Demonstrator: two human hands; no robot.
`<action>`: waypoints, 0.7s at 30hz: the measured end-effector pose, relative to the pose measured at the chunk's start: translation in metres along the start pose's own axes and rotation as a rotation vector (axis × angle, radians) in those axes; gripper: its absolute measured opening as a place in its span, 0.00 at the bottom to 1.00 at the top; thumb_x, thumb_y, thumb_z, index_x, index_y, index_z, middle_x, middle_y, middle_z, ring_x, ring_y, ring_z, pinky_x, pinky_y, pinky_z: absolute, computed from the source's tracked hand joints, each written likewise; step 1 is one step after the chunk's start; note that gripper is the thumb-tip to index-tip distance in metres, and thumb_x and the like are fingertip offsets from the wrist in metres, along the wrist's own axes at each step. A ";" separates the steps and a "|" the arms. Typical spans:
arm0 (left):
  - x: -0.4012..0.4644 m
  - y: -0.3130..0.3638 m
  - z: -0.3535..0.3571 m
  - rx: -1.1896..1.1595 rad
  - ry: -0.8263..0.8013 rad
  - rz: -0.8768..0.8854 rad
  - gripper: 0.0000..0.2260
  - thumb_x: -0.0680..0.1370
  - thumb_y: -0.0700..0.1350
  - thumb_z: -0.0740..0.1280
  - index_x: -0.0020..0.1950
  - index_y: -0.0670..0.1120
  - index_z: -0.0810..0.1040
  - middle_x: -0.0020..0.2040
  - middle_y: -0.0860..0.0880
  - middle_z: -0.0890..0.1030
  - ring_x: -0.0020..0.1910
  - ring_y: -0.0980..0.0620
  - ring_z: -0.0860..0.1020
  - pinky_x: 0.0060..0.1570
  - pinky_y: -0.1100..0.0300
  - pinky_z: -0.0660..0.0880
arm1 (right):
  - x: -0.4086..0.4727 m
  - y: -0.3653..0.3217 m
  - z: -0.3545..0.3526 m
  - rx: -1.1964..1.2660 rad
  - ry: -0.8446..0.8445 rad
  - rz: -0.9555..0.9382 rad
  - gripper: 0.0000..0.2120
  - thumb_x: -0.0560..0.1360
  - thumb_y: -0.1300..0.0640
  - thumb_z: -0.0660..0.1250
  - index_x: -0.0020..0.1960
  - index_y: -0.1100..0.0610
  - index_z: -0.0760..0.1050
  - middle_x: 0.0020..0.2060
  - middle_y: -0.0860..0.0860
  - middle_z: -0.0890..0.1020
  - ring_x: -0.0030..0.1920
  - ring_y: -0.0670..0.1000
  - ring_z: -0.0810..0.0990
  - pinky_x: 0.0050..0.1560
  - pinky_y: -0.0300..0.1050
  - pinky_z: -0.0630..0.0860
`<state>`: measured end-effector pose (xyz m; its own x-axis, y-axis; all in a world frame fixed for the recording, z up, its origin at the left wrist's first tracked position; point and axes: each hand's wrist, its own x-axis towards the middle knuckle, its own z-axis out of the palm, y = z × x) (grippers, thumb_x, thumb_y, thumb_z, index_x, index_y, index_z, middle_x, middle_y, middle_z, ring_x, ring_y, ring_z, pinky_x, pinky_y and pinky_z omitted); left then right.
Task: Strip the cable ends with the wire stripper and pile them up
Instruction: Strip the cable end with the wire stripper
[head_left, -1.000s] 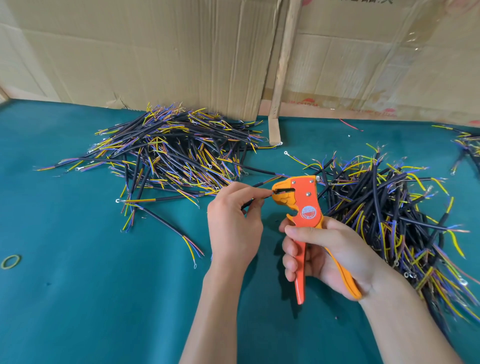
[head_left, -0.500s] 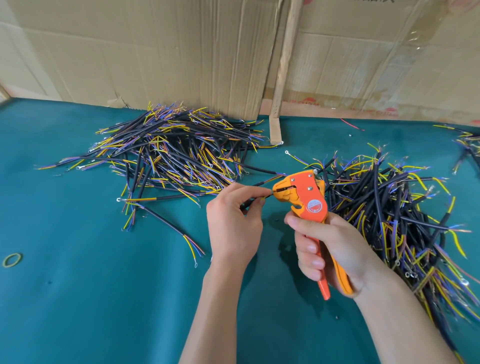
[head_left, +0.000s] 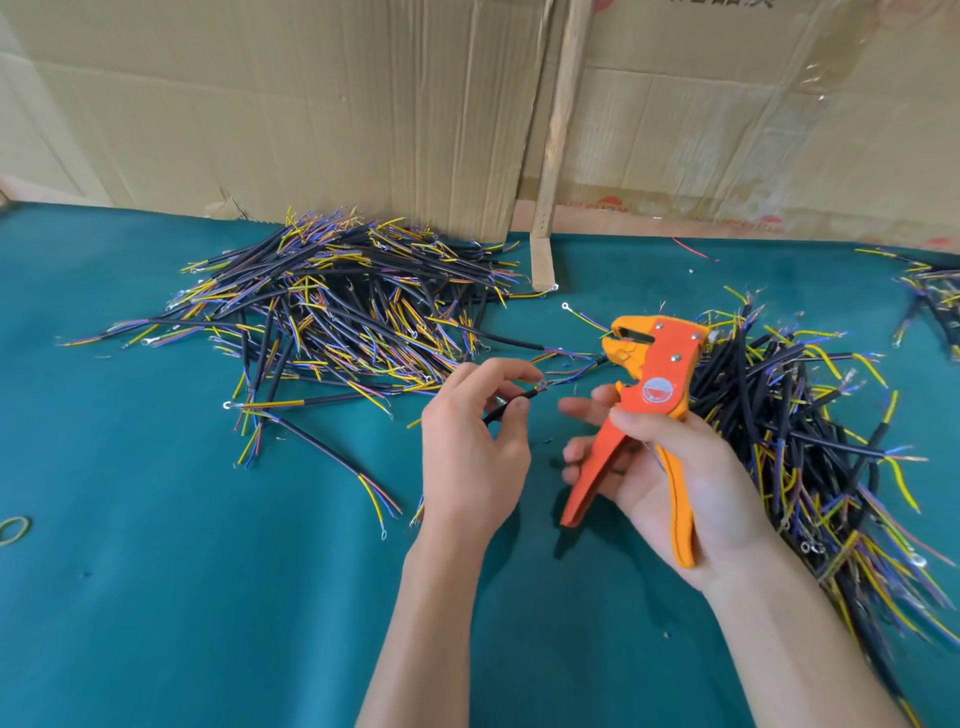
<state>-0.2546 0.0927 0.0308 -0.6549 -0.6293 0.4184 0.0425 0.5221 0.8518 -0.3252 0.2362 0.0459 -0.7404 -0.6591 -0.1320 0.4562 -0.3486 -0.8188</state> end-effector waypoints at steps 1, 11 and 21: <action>-0.001 0.001 0.001 -0.006 -0.008 -0.008 0.15 0.73 0.31 0.70 0.48 0.52 0.83 0.41 0.54 0.80 0.42 0.58 0.77 0.43 0.74 0.67 | 0.000 0.000 -0.001 -0.008 0.002 -0.034 0.16 0.69 0.62 0.69 0.56 0.62 0.77 0.55 0.64 0.84 0.38 0.61 0.83 0.39 0.55 0.82; 0.000 0.002 0.001 -0.083 0.010 -0.108 0.10 0.75 0.36 0.71 0.49 0.50 0.84 0.35 0.56 0.81 0.37 0.55 0.78 0.39 0.70 0.71 | 0.001 0.008 0.001 -0.215 0.032 -0.103 0.22 0.68 0.63 0.70 0.61 0.64 0.75 0.59 0.59 0.85 0.41 0.64 0.83 0.43 0.58 0.82; 0.000 0.001 0.002 -0.027 -0.004 -0.102 0.11 0.75 0.36 0.71 0.49 0.51 0.86 0.36 0.57 0.82 0.37 0.60 0.77 0.38 0.74 0.68 | 0.000 0.010 0.003 -0.240 0.011 -0.096 0.18 0.68 0.63 0.72 0.57 0.57 0.83 0.46 0.60 0.85 0.39 0.64 0.83 0.38 0.59 0.80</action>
<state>-0.2564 0.0941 0.0312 -0.6600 -0.6762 0.3275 -0.0048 0.4396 0.8982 -0.3189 0.2311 0.0390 -0.7805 -0.6230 -0.0522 0.2547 -0.2405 -0.9366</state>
